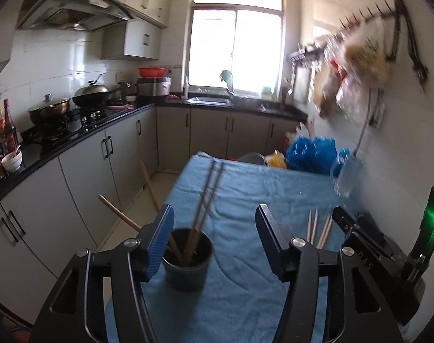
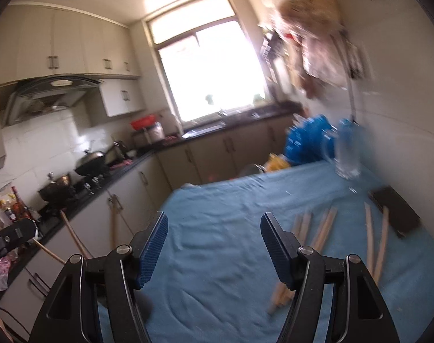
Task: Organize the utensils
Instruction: 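Move both open tools back over the remaining chopsticks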
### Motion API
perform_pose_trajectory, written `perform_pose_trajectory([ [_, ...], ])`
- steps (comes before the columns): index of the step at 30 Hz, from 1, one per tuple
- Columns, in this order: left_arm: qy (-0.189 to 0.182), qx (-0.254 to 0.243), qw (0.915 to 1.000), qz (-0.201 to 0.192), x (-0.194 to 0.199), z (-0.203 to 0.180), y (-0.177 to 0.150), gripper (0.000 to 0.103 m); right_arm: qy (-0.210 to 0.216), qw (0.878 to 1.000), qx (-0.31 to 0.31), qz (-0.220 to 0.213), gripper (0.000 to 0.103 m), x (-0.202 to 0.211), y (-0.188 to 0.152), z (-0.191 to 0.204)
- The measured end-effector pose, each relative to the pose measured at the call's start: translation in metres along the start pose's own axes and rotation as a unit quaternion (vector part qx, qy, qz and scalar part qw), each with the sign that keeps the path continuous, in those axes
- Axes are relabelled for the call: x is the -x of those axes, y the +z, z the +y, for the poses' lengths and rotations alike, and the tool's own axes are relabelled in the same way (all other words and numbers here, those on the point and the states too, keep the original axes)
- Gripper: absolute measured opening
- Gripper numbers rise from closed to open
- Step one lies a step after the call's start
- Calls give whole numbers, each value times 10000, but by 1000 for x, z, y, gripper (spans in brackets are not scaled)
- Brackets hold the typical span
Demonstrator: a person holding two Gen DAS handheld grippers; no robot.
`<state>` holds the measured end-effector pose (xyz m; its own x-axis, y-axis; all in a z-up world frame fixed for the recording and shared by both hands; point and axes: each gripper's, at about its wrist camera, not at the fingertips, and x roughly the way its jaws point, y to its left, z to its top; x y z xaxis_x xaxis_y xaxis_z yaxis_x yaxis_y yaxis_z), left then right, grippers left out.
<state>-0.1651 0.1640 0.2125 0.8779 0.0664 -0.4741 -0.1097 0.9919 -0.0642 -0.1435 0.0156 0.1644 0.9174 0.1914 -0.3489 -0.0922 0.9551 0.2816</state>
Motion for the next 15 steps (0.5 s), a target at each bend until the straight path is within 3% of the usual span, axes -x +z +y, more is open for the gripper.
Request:
perform_pose_trajectory([
  [8,137,-715,9973,120,7,-48,-18,68,-483,9977,-462,87,75,33,-14,-63],
  [15,55,-1037,9943,247,6,-74,-24,70,-593,9957,-707,120,76,46,-17,-85],
])
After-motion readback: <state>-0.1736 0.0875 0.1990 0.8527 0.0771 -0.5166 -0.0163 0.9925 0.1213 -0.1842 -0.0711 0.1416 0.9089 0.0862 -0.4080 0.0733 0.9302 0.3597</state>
